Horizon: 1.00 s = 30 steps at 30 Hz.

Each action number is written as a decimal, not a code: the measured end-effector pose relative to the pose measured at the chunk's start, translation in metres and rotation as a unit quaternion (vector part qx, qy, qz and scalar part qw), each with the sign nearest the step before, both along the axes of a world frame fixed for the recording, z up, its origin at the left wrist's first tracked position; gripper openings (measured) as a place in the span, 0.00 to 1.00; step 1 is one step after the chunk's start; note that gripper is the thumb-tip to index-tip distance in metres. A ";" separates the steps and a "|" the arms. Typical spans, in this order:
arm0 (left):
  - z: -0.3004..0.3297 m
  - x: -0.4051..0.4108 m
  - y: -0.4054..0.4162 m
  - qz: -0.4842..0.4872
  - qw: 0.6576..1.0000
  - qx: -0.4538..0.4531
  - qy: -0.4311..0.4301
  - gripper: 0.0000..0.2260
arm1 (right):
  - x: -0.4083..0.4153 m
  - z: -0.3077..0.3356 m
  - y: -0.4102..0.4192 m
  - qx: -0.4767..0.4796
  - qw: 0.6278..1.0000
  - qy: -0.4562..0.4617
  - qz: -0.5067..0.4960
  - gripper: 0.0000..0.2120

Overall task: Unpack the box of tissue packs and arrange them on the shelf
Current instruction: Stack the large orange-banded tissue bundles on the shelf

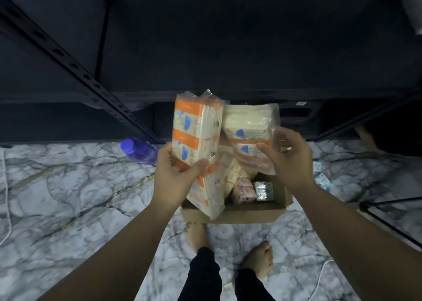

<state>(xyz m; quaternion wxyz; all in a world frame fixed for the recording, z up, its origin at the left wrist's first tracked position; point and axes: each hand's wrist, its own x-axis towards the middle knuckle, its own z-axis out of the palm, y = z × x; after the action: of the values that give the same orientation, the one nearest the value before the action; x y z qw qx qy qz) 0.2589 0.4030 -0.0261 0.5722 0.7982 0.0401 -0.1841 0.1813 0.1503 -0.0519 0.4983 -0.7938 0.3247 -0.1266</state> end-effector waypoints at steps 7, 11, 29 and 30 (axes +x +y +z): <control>0.135 -0.033 -0.002 0.005 0.999 -0.008 -0.049 0.31 | -0.061 0.143 -0.008 0.027 0.999 -0.041 -0.012 0.11; 0.196 -0.061 -0.008 0.000 0.995 -0.015 -0.097 0.32 | -0.090 0.214 -0.006 0.050 0.995 -0.087 -0.004 0.09; 0.440 0.016 -0.058 -0.069 0.920 0.058 -0.382 0.46 | -0.062 0.431 -0.080 -0.130 0.939 -0.312 -0.053 0.18; 0.449 0.026 -0.061 -0.065 0.919 0.061 -0.384 0.47 | -0.053 0.440 -0.083 -0.128 0.938 -0.319 -0.056 0.17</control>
<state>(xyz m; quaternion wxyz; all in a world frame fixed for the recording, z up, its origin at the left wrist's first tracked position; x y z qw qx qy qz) 0.2849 0.3419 0.4230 0.4808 0.8415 -0.2238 0.1030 0.1286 0.0673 0.3879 0.4619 -0.7498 0.1736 -0.4410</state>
